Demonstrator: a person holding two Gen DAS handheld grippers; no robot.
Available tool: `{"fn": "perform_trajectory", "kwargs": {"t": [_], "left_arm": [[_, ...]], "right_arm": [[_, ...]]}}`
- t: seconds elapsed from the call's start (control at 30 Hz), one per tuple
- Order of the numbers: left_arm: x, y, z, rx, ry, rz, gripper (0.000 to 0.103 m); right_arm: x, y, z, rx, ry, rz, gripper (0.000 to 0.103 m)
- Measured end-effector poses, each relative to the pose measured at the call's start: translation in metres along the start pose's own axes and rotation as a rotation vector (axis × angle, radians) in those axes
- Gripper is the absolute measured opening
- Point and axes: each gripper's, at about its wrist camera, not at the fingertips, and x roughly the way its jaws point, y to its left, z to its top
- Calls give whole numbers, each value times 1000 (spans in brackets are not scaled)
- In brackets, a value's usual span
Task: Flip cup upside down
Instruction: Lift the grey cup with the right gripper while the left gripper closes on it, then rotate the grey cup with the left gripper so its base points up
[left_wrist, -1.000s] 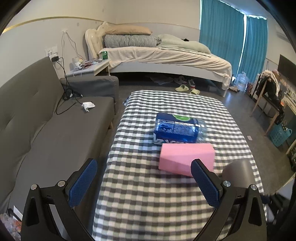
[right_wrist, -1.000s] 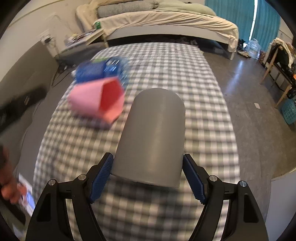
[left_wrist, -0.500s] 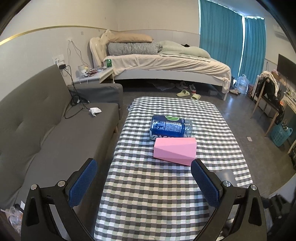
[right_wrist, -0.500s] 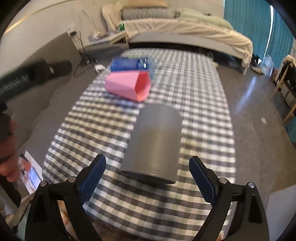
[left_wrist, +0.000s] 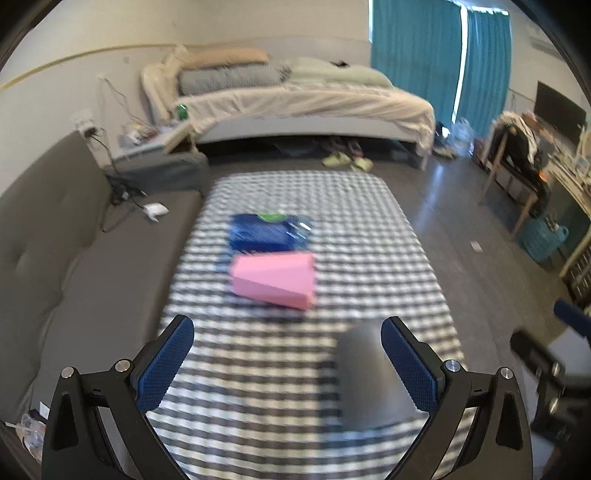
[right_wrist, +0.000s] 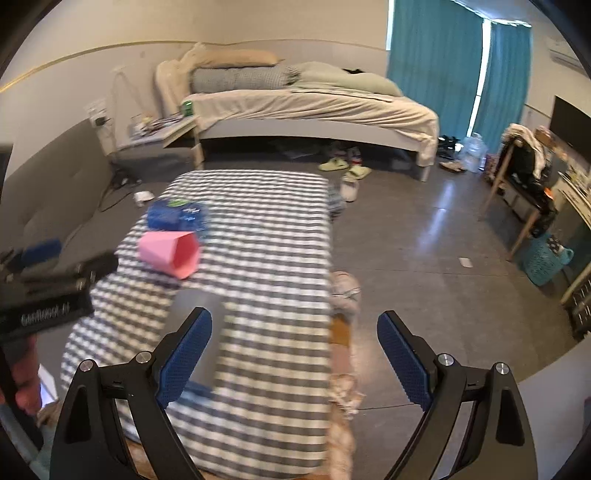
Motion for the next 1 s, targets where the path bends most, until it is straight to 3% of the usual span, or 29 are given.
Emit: {"fn": "perform_trajectory", "kwargs": {"t": [0.17, 0.37, 0.43, 0.63, 0.67, 0.7, 0.83, 1.0], "left_arm": [[28, -40, -5, 55, 109, -17, 103], [64, -58, -11, 53, 219, -3, 102], [76, -58, -10, 35, 263, 13, 98], [106, -55, -13, -26, 383, -64, 87], [108, -57, -13, -26, 400, -68, 77], [110, -57, -13, -31, 417, -88, 73], [105, -53, -6, -32, 414, -98, 73], [84, -41, 14, -29, 296, -100, 73]], "right_arm": [[10, -30, 0, 53, 16, -19, 92], [33, -46, -2, 86, 63, -10, 92], [39, -46, -5, 89, 75, -4, 92], [57, -44, -8, 100, 113, -1, 92], [59, -44, -9, 105, 123, 1, 92], [61, -44, -10, 113, 131, 2, 92], [66, -42, -15, 127, 151, 13, 92], [66, -33, -11, 123, 141, 12, 92]]}}
